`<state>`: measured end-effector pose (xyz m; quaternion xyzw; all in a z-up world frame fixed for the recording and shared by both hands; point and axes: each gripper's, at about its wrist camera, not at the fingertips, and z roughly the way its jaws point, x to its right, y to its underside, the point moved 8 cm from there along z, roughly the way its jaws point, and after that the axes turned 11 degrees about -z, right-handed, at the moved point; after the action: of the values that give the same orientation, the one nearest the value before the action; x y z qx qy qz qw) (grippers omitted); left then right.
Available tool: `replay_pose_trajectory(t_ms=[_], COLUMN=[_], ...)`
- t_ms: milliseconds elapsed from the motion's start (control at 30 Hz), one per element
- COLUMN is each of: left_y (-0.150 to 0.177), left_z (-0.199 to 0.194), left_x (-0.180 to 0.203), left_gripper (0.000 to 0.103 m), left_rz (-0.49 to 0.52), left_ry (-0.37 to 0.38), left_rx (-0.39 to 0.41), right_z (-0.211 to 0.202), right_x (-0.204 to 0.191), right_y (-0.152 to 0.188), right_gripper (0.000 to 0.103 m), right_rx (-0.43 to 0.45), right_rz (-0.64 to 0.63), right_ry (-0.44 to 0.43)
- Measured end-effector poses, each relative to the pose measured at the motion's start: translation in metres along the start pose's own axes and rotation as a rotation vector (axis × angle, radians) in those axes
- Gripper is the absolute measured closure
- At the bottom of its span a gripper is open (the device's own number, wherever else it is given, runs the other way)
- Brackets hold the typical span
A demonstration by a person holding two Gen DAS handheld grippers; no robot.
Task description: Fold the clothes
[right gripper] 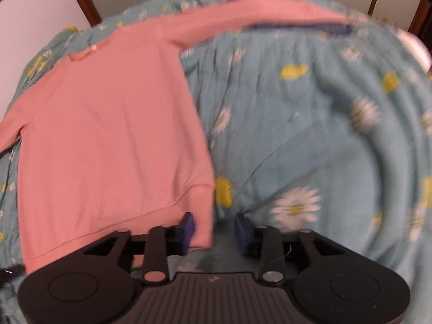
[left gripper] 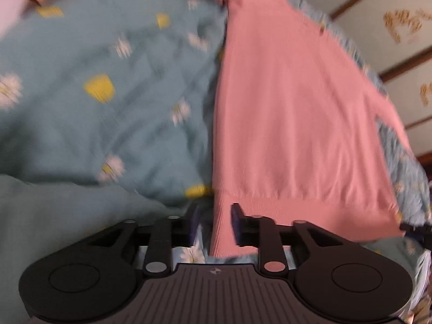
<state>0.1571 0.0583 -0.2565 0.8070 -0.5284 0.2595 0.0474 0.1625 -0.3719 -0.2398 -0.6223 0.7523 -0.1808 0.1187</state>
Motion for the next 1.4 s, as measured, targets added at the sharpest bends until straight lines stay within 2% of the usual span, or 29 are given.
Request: replay_pose_trajectory(t_ms=[67,133,167,233,333,433,533,633,700,767,833,867,967,1067,1200,1267,1333,1400], left_y=[-0.018,-0.036,-0.048,-0.075,-0.107,-0.125,-0.119,-0.105,-0.096,-0.084,-0.079,-0.078,-0.075,-0.069,-0.065,-0.064,-0.065,-0.065], left_z=[-0.023,-0.042,-0.052,-0.069,-0.089,-0.122,-0.151,-0.181,-0.193,-0.210,-0.221,-0.227,-0.242,-0.250,-0.251,-0.247,-0.246,-0.245], left_x=[0.005,0.011,0.015,0.023,0.030,0.019,0.008,-0.012,-0.023,-0.041,-0.054,-0.060,-0.075,-0.084,-0.092,-0.097,-0.101,-0.105], left_gripper=[0.066,0.056,0.054,0.050,0.050,0.050,0.045,0.045,0.045,0.045,0.045,0.045,0.044,0.044,0.044,0.042,0.042,0.042], left_rz=[-0.022,-0.042,-0.056,-0.073,-0.078,-0.063,-0.009,0.050,0.074,0.089,0.089,0.086,0.074,0.074,0.091,0.087,0.080,0.063], left_ry=[0.006,0.011,0.019,0.031,0.039,0.101,0.079,0.010,0.000,-0.012,-0.018,-0.020,-0.025,-0.017,-0.030,-0.032,-0.027,-0.028], left_rx=[0.120,0.233,0.294,0.416,0.516,0.560,0.637,0.702,0.714,0.726,0.737,0.746,0.770,0.779,0.782,0.774,0.770,0.767], right_z=[-0.016,-0.032,-0.042,-0.055,-0.078,-0.083,-0.075,-0.072,-0.073,-0.071,-0.069,-0.065,-0.060,-0.046,-0.029,-0.017,-0.002,0.011], right_x=[0.000,-0.001,-0.007,-0.020,-0.061,-0.126,-0.197,-0.257,-0.314,-0.387,-0.430,-0.464,-0.519,-0.568,-0.601,-0.614,-0.619,-0.618], right_y=[-0.003,-0.007,-0.010,-0.018,-0.028,-0.039,-0.046,-0.043,-0.043,-0.039,-0.033,-0.029,-0.015,0.003,0.004,0.000,-0.006,-0.012], right_gripper=[0.062,0.060,0.060,0.058,0.055,0.046,0.046,0.050,0.050,0.050,0.050,0.051,0.052,0.052,0.050,0.053,0.095,0.099], right_rx=[0.075,0.155,0.209,0.285,0.405,0.434,0.474,0.525,0.605,0.667,0.661,0.667,0.693,0.671,0.625,0.593,0.531,0.477], right_rz=[-0.020,-0.041,-0.061,-0.100,-0.176,-0.271,-0.411,-0.531,-0.603,-0.654,-0.684,-0.715,-0.826,-0.902,-0.873,-0.844,-0.807,-0.770], right_ry=[0.061,0.112,0.124,0.095,-0.043,-0.242,-0.295,-0.349,-0.432,-0.594,-0.653,-0.684,-0.661,-0.672,-0.652,-0.634,-0.623,-0.642])
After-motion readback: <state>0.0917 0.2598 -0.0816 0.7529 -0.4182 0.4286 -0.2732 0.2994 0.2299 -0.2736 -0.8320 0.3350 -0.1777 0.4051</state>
